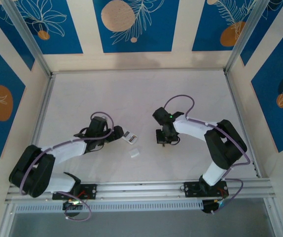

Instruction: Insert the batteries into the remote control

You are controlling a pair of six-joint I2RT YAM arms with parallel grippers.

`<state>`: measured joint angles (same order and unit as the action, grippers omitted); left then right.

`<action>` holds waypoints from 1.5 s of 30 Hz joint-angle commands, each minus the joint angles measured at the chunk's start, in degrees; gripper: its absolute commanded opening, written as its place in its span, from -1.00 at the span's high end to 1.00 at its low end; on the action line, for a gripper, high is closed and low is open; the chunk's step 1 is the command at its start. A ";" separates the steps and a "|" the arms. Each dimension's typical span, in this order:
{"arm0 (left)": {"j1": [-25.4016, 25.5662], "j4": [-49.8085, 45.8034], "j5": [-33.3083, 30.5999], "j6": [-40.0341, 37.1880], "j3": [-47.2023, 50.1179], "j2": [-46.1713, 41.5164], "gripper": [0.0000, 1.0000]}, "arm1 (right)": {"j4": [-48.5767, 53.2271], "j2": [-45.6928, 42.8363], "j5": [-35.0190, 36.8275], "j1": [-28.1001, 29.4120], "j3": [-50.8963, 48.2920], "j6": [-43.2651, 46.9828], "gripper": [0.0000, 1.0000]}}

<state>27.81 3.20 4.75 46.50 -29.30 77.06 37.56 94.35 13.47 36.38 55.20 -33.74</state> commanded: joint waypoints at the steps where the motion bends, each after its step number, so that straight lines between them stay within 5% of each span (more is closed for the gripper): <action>1: -0.81 6.27 5.14 2.53 -1.39 3.61 -0.97 | -0.91 -3.03 -1.67 0.29 -0.62 -1.07 1.00; 14: 1.19 20.54 12.24 9.20 -7.61 16.92 -0.92 | -2.65 -8.98 -3.67 -1.00 -3.44 -2.90 1.00; 27: 3.92 3.14 -0.42 7.28 -9.84 7.11 -0.86 | -4.98 -11.46 -5.25 -2.35 -6.59 -3.49 1.00; 38: 5.08 4.19 0.33 8.76 -12.15 11.17 -0.86 | -6.29 -11.80 -6.05 -1.97 -7.68 -4.07 1.00; 45: 5.58 -1.00 -5.97 9.89 -10.87 7.32 -0.83 | -6.76 -12.58 -6.16 -2.01 -8.87 -4.58 1.00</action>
<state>32.75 5.61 2.46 55.31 -40.40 86.91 30.81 82.94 8.54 34.37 47.35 -37.19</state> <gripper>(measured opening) 0.915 0.063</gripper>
